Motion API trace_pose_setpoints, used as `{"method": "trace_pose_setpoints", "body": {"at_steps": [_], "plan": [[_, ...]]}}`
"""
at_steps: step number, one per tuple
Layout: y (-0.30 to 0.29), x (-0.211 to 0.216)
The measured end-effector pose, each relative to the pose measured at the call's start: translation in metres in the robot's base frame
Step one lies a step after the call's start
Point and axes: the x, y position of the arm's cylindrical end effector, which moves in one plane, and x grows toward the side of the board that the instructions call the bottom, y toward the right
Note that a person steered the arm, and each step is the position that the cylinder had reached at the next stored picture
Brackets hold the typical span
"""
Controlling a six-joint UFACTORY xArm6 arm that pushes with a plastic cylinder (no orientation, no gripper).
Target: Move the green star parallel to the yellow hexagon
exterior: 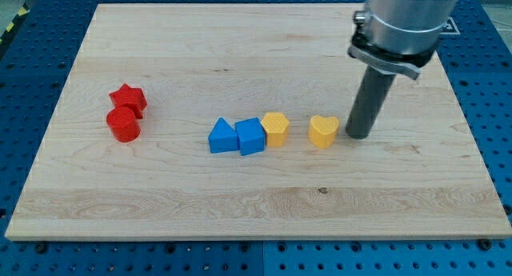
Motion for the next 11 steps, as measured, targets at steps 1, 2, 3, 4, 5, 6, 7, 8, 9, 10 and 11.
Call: {"method": "trace_pose_setpoints", "body": {"at_steps": [1, 2, 3, 4, 5, 6, 7, 8, 9, 10, 11], "plan": [[-0.013, 0.0], [-0.021, 0.0], [-0.025, 0.0], [-0.028, 0.0], [-0.028, -0.004], [-0.023, -0.013], [-0.018, -0.013], [0.016, -0.013], [0.033, -0.013], [0.034, -0.013], [0.047, -0.013]]}}
